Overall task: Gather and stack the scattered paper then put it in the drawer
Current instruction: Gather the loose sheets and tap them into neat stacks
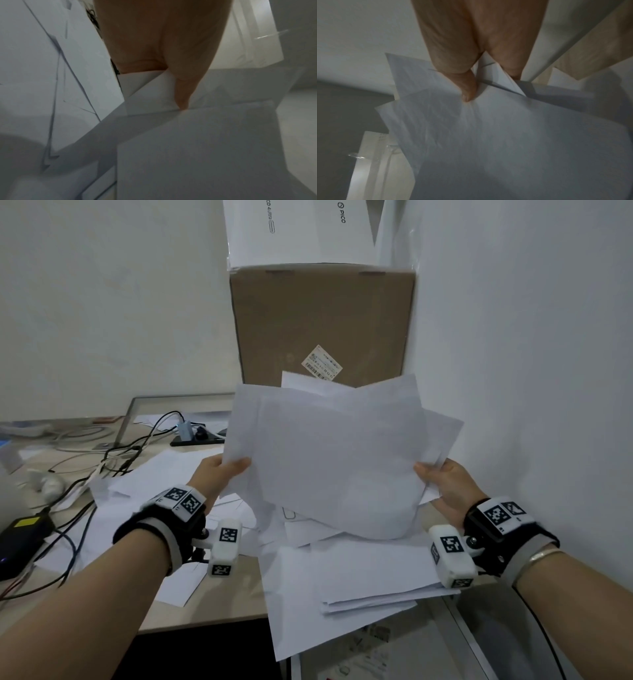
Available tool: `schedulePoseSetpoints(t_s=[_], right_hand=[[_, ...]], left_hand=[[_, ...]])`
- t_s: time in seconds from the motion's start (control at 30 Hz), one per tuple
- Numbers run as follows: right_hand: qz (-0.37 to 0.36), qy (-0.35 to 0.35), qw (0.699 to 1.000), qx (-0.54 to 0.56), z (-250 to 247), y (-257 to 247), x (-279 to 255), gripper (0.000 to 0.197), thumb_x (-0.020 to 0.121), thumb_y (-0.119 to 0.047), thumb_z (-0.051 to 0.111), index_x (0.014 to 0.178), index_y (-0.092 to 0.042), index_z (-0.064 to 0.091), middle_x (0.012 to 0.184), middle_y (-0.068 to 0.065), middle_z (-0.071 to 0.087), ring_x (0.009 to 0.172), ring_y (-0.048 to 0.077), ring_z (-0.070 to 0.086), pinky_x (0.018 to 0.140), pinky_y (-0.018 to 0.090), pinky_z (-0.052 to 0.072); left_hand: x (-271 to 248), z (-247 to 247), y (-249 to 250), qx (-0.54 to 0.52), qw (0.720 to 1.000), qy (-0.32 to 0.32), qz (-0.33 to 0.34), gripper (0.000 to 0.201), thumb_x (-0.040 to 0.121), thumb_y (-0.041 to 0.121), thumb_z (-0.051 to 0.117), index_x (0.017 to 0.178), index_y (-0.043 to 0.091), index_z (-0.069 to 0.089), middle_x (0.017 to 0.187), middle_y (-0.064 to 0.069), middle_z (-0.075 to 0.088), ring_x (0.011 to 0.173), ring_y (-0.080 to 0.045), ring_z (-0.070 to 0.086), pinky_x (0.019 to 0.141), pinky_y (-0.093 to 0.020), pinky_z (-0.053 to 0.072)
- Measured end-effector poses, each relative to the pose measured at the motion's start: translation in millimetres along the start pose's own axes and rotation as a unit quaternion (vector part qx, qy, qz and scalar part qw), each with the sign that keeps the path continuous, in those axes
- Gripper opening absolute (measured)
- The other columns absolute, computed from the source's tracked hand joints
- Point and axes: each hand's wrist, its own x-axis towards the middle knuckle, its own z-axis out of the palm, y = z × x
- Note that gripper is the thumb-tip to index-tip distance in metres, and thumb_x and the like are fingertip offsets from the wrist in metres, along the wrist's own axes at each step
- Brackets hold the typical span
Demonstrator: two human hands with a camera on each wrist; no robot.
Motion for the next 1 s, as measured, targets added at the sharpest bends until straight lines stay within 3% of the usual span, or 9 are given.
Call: schedulePoseSetpoints(t_s=[0.1, 0.27, 0.47, 0.57, 0.6, 0.7, 0.83, 0.9, 1.0], right_hand=[[-0.024, 0.008, 1.0, 0.001, 9, -19, 4, 0.011, 0.09, -0.007, 0.06, 0.098, -0.004, 0.066, 0.095, 0.013, 0.072, 0.088, 0.029, 0.068, 0.081, 0.04, 0.056], [-0.021, -0.042, 0.999, 0.023, 9, -28, 2, 0.07, 0.047, -0.031, 0.089, 0.108, -0.005, 0.065, 0.103, 0.012, 0.073, 0.093, 0.028, 0.071, 0.081, 0.04, 0.058], [0.051, -0.046, 0.997, -0.023, 0, 4, -3, 0.083, 0.042, -0.031, 0.094, 0.115, -0.005, 0.064, 0.108, 0.016, 0.071, 0.096, 0.03, 0.07, 0.085, 0.046, 0.056], [0.077, -0.033, 0.996, -0.01, -3, 8, -3, 0.043, 0.072, -0.013, 0.077, 0.111, -0.002, 0.064, 0.103, 0.017, 0.072, 0.088, 0.03, 0.072, 0.073, 0.041, 0.059], [0.087, -0.03, 0.996, -0.012, -4, 9, -3, 0.043, 0.074, -0.012, 0.074, 0.114, -0.001, 0.062, 0.107, 0.019, 0.071, 0.093, 0.032, 0.071, 0.079, 0.042, 0.058], [0.096, -0.02, 0.995, -0.019, -7, 15, -1, 0.078, 0.054, -0.025, 0.09, 0.121, 0.0, 0.059, 0.116, 0.021, 0.067, 0.108, 0.037, 0.064, 0.097, 0.05, 0.048], [0.058, 0.024, 0.997, -0.048, -3, 22, -2, 0.037, 0.088, -0.02, 0.065, 0.122, -0.005, 0.059, 0.114, 0.013, 0.068, 0.104, 0.029, 0.065, 0.089, 0.044, 0.053], [0.041, 0.045, 0.998, -0.033, 0, 22, -3, 0.027, 0.093, -0.02, 0.06, 0.118, -0.009, 0.06, 0.109, 0.008, 0.069, 0.098, 0.024, 0.066, 0.078, 0.037, 0.057], [0.029, 0.042, 0.998, -0.023, 3, 15, -4, 0.031, 0.089, -0.023, 0.064, 0.117, -0.01, 0.061, 0.107, 0.006, 0.071, 0.093, 0.022, 0.068, 0.082, 0.037, 0.056]], left_hand=[[3, 4, 18, -0.021, 0.999, 0.025, 0.027, 0.023, 0.09, 0.016, 0.063, 0.107, 0.001, 0.063, 0.113, -0.022, 0.065, 0.103, -0.038, 0.063, 0.093, -0.05, 0.05], [-4, 2, 27, -0.059, 0.997, -0.046, 0.025, 0.024, 0.088, 0.013, 0.064, 0.111, 0.004, 0.065, 0.114, -0.015, 0.068, 0.101, -0.031, 0.066, 0.088, -0.045, 0.052], [-10, 6, 0, -0.06, 0.995, -0.077, -0.025, 0.047, 0.078, 0.015, 0.073, 0.122, 0.006, 0.061, 0.115, -0.011, 0.069, 0.105, -0.03, 0.066, 0.088, -0.043, 0.054], [-10, 7, -10, -0.053, 0.994, -0.082, -0.046, 0.078, 0.047, 0.037, 0.091, 0.115, 0.008, 0.065, 0.108, -0.008, 0.072, 0.099, -0.028, 0.069, 0.078, -0.038, 0.057], [-10, 7, -14, -0.05, 0.994, -0.082, -0.049, 0.084, 0.04, 0.039, 0.094, 0.113, 0.008, 0.065, 0.107, -0.008, 0.073, 0.098, -0.027, 0.07, 0.075, -0.035, 0.058], [-10, 14, -25, -0.044, 0.996, -0.055, -0.054, 0.048, 0.072, 0.017, 0.082, 0.113, 0.001, 0.063, 0.11, -0.013, 0.07, 0.1, -0.029, 0.067, 0.08, -0.036, 0.056], [-7, 23, -37, -0.029, 0.998, 0.002, -0.051, 0.026, 0.084, 0.006, 0.068, 0.109, 0.002, 0.062, 0.113, -0.018, 0.066, 0.103, -0.031, 0.063, 0.096, -0.043, 0.048], [-9, 28, -33, -0.064, 0.997, 0.005, -0.045, 0.016, 0.086, 0.003, 0.065, 0.102, 0.003, 0.063, 0.113, -0.018, 0.065, 0.097, -0.029, 0.063, 0.093, -0.041, 0.049], [-12, 27, -20, -0.105, 0.994, -0.009, -0.03, 0.012, 0.086, 0.003, 0.065, 0.098, 0.006, 0.064, 0.107, -0.011, 0.068, 0.094, -0.025, 0.064, 0.078, -0.031, 0.054]])
